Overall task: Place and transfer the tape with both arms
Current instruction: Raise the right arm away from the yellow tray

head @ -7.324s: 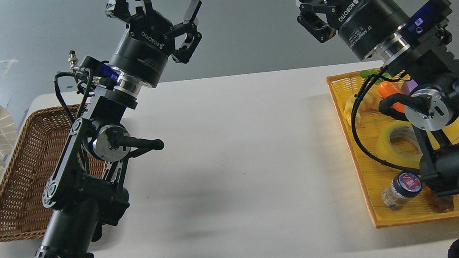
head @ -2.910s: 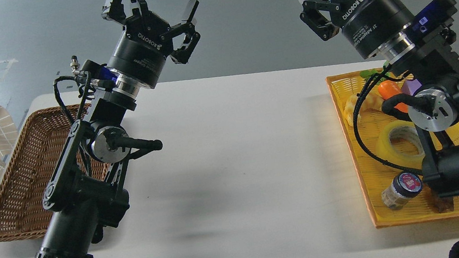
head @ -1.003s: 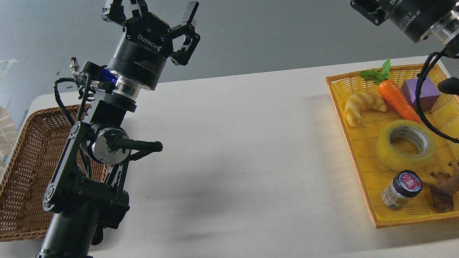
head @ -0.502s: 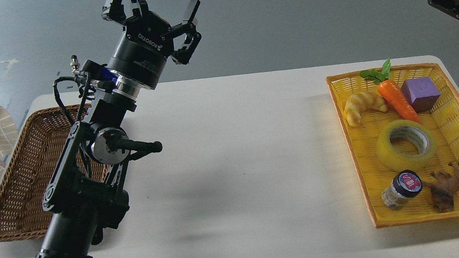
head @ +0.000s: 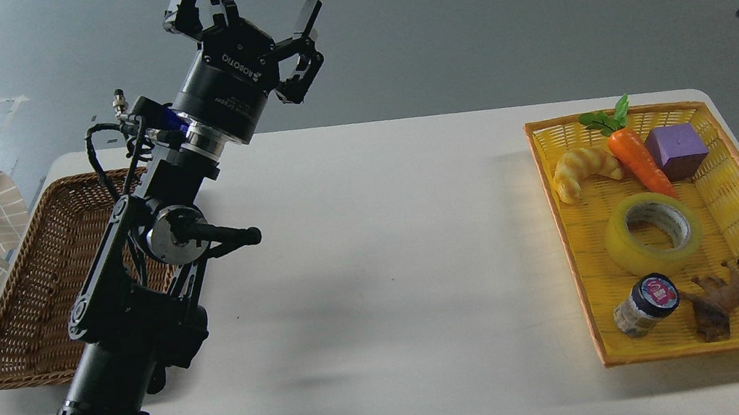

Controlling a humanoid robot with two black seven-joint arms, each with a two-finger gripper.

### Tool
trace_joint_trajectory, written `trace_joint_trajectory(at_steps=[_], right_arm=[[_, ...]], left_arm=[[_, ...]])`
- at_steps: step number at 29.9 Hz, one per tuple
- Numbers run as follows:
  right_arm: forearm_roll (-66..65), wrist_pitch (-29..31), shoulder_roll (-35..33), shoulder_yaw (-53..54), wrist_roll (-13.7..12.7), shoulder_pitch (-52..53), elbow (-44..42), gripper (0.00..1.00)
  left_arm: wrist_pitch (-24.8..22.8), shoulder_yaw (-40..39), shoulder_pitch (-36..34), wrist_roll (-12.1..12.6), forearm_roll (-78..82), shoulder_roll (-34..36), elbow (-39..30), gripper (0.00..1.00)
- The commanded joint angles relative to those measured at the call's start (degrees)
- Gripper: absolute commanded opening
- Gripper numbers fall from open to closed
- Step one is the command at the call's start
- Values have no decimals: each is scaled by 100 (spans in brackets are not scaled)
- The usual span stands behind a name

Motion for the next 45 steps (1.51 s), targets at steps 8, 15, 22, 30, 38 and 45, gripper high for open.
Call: trace_joint_trajectory(at_steps=[8, 15, 22, 30, 38, 45], right_arm=[[86, 818, -217, 244, 970, -60, -250, 100], [68, 888, -252, 710, 970, -60, -514, 100], [-29, 932, -287, 649, 943, -121, -638, 100], [-1757, 932, -648, 570, 926, -367, -593, 100], [-2875, 932, -595, 210, 882, -639, -593, 100], [-3263, 941, -6, 95, 864, -842, -769, 100]], left_arm=[[33, 5, 0, 0, 2, 35, 1, 98], [51, 5, 0, 0, 2, 18, 1, 98], [60, 5, 52, 0, 2, 0, 1, 98], [68, 14, 61, 9, 29, 0, 1, 98], [77, 14, 79, 9, 55, 0, 1, 98], [77, 14, 79, 9, 55, 0, -8, 98]])
